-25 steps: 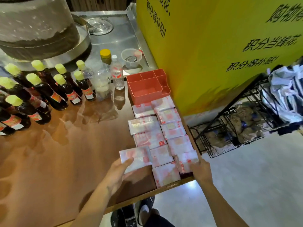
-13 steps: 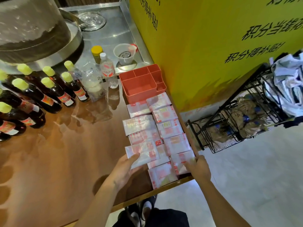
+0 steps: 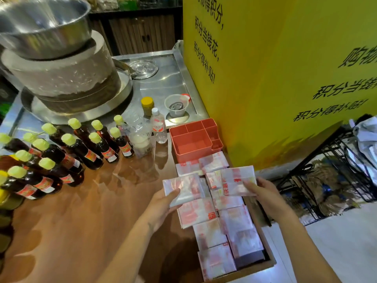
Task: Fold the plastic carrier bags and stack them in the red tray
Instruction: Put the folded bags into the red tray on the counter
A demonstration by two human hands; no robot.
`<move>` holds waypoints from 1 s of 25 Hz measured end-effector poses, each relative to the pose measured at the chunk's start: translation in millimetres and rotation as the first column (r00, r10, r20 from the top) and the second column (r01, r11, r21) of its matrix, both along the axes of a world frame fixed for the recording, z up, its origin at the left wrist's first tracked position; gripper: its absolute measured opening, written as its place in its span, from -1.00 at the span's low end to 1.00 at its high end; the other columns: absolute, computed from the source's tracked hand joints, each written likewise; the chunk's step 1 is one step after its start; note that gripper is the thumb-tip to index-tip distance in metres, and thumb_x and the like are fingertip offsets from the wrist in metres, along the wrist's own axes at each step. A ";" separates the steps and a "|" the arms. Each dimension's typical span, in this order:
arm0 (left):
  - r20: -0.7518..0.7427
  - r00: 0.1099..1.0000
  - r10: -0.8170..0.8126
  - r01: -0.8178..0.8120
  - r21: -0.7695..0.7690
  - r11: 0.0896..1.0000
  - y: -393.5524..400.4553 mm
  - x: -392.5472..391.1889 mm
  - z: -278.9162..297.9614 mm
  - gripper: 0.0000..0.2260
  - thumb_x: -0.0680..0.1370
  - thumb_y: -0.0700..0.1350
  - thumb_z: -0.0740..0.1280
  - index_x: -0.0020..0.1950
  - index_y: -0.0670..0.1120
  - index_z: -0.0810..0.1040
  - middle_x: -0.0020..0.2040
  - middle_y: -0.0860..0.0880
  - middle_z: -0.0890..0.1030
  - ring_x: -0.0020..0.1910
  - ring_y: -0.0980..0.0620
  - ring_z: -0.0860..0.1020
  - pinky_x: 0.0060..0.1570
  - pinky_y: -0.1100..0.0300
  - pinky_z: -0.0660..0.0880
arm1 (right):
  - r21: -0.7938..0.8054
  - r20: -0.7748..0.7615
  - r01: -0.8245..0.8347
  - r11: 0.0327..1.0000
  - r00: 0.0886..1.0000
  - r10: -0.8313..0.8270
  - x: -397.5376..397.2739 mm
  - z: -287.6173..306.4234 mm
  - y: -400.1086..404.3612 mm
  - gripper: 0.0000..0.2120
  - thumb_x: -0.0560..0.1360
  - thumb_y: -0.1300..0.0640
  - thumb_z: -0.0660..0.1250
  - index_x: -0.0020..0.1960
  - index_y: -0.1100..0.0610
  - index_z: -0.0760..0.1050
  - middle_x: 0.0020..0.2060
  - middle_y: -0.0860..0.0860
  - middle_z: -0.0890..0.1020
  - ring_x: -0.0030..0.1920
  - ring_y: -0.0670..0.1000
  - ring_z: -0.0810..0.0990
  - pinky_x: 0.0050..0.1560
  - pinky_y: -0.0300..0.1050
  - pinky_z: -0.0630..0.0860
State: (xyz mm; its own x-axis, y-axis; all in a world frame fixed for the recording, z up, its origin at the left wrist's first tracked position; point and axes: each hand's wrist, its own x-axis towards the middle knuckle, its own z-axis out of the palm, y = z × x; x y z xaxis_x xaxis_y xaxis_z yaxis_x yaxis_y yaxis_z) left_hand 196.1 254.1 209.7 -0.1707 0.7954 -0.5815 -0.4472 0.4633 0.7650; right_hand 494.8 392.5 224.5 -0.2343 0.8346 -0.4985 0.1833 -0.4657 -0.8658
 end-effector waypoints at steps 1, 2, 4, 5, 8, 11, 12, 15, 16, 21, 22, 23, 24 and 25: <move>-0.017 1.000 0.023 -0.022 0.021 1.000 10.5 -8.2 3.6 -0.72 0.62 -0.11 0.35 0.32 -0.08 0.54 0.20 -0.08 0.67 0.20 -0.07 0.63 0.29 -0.08 0.51 | 0.029 -0.036 -0.002 1.000 0.999 0.003 -15.8 5.4 15.0 -0.74 0.53 0.12 0.43 0.19 0.16 0.61 0.05 0.08 0.73 0.07 0.11 0.71 0.10 0.06 0.60; -0.026 0.999 0.046 -0.045 0.043 0.998 22.2 -16.8 6.6 -0.72 0.62 -0.11 0.35 0.33 -0.08 0.54 0.21 -0.08 0.67 0.20 -0.08 0.63 0.29 -0.09 0.50 | 0.048 -0.064 0.004 0.999 0.998 -0.001 -31.1 8.4 30.8 -0.75 0.52 0.12 0.42 0.18 0.15 0.61 0.04 0.07 0.73 0.06 0.09 0.71 0.06 0.02 0.60; -0.029 0.996 0.081 -0.078 0.067 0.995 45.7 -32.5 11.7 -0.72 0.61 -0.13 0.35 0.32 -0.10 0.53 0.20 -0.11 0.66 0.19 -0.10 0.63 0.26 -0.08 0.52 | 0.061 -0.112 0.022 0.998 0.994 -0.015 -62.1 14.8 59.6 -0.79 0.54 0.14 0.41 0.16 0.15 0.60 0.00 0.05 0.74 -0.01 0.04 0.73 -0.09 -0.12 0.61; -0.031 0.995 0.093 -0.091 0.064 0.994 57.5 -38.6 12.2 -0.72 0.61 -0.13 0.35 0.31 -0.11 0.53 0.20 -0.12 0.67 0.18 -0.10 0.64 0.24 -0.07 0.54 | 0.057 -0.123 0.028 0.998 0.992 -0.020 -76.4 14.4 74.0 -0.81 0.55 0.16 0.41 0.15 0.16 0.60 -0.02 0.06 0.74 -0.05 0.03 0.73 -0.16 -0.17 0.61; -0.022 0.992 0.124 -0.123 0.038 0.992 88.3 -52.7 4.4 -0.71 0.60 -0.14 0.36 0.32 -0.12 0.53 0.19 -0.14 0.67 0.17 -0.11 0.64 0.23 -0.06 0.54 | 0.015 -0.071 0.052 0.999 0.996 -0.050 -112.1 1.3 115.0 -0.89 0.58 0.27 0.36 0.10 0.21 0.59 -0.08 0.11 0.71 -0.15 0.06 0.69 -0.34 -0.23 0.59; 0.016 0.990 0.142 -0.142 -0.003 0.990 119.8 -67.8 -13.9 -0.70 0.60 -0.13 0.37 0.33 -0.10 0.53 0.19 -0.11 0.67 0.19 -0.09 0.63 0.30 -0.10 0.50 | -0.048 0.046 0.058 0.997 0.997 -0.056 -145.9 -26.5 157.8 -0.85 0.57 0.35 0.32 0.11 0.29 0.59 -0.19 0.08 0.71 -0.21 0.02 0.67 -0.39 -0.22 0.58; 0.021 0.990 0.138 -0.138 -0.016 0.990 129.4 -72.4 -19.4 -0.71 0.60 -0.13 0.37 0.32 -0.09 0.53 0.18 -0.10 0.68 0.19 -0.08 0.64 0.29 -0.09 0.50 | -0.050 0.098 0.048 0.998 0.994 -0.043 -156.1 -37.1 169.5 -0.86 0.56 0.37 0.31 0.06 0.29 0.61 -0.30 0.00 0.70 -0.30 -0.06 0.66 -0.42 -0.27 0.55; 0.031 0.987 0.157 -0.155 -0.063 0.986 150.1 -85.2 -39.7 -0.73 0.60 -0.14 0.36 0.30 -0.10 0.55 0.17 -0.12 0.68 0.17 -0.07 0.64 0.26 -0.05 0.52 | -0.020 0.241 -0.026 0.999 0.970 0.030 -184.8 -62.5 189.1 -0.83 0.52 0.43 0.30 0.02 0.27 0.62 -0.33 -0.02 0.67 -0.45 -0.23 0.59 -0.45 -0.36 0.47; 0.041 0.983 0.177 -0.173 -0.082 0.982 153.5 -89.6 -47.2 -0.73 0.60 -0.15 0.35 0.30 -0.12 0.55 0.17 -0.14 0.67 0.16 -0.08 0.65 0.23 -0.03 0.55 | -0.009 0.258 -0.044 0.999 0.965 0.045 -193.4 -68.9 192.8 -0.81 0.50 0.43 0.31 0.06 0.28 0.62 -0.23 0.04 0.67 -0.37 -0.20 0.62 -0.40 -0.34 0.50; 0.111 0.956 0.271 -0.255 -0.142 0.957 162.9 -114.9 -77.4 -0.69 0.59 -0.13 0.37 0.33 -0.12 0.51 0.17 -0.13 0.68 0.15 -0.08 0.66 -0.03 0.12 0.64 | -0.017 0.392 -0.190 0.982 0.902 0.182 -233.6 -105.2 218.3 -0.70 0.45 0.37 0.35 0.17 0.24 0.55 0.02 0.14 0.66 0.03 0.14 0.65 0.01 0.01 0.61; 0.113 0.952 0.284 -0.267 -0.144 0.953 163.3 -118.9 -81.3 -0.68 0.59 -0.13 0.37 0.34 -0.12 0.51 0.18 -0.12 0.67 0.16 -0.07 0.65 0.02 0.10 0.62 | -0.027 0.423 -0.238 0.971 0.877 0.227 -240.2 -110.2 221.2 -0.70 0.46 0.38 0.34 0.18 0.25 0.53 0.01 0.13 0.64 0.01 0.12 0.63 -0.03 -0.03 0.59; 0.120 0.946 0.302 -0.283 -0.154 0.947 163.5 -122.1 -84.0 -0.67 0.59 -0.13 0.37 0.34 -0.12 0.50 0.19 -0.12 0.67 0.17 -0.06 0.64 0.10 0.07 0.60 | -0.046 0.458 -0.277 0.960 0.848 0.266 -245.0 -113.3 223.3 -0.70 0.46 0.39 0.33 0.18 0.26 0.52 -0.02 0.12 0.62 -0.03 0.09 0.60 -0.11 -0.10 0.54; 0.124 0.940 0.319 -0.297 -0.169 0.940 163.2 -124.5 -85.8 -0.68 0.59 -0.13 0.37 0.34 -0.11 0.51 0.20 -0.11 0.66 0.18 -0.06 0.64 0.15 0.05 0.58 | -0.071 0.477 -0.310 0.948 0.825 0.305 -248.7 -117.0 225.2 -0.71 0.47 0.40 0.33 0.17 0.29 0.52 -0.07 0.10 0.60 -0.09 0.06 0.58 -0.21 -0.15 0.49; 0.130 0.936 0.328 -0.303 -0.183 0.935 162.8 -126.5 -87.8 -0.69 0.59 -0.13 0.37 0.33 -0.10 0.51 0.20 -0.11 0.67 0.18 -0.05 0.64 0.14 0.06 0.58 | -0.116 0.475 -0.335 0.935 0.808 0.348 -252.5 -120.2 227.5 -0.74 0.48 0.41 0.34 0.16 0.30 0.52 -0.11 0.08 0.60 -0.14 0.03 0.56 -0.28 -0.18 0.45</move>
State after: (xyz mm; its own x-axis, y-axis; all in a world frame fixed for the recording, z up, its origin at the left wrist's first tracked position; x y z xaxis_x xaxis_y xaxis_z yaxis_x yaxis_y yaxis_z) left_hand 69.6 416.9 121.8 -0.2946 0.6113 -0.7345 -0.6980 0.3873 0.6023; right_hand 242.2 620.0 104.3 -0.2273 0.7315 -0.6428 0.7232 -0.3152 -0.6145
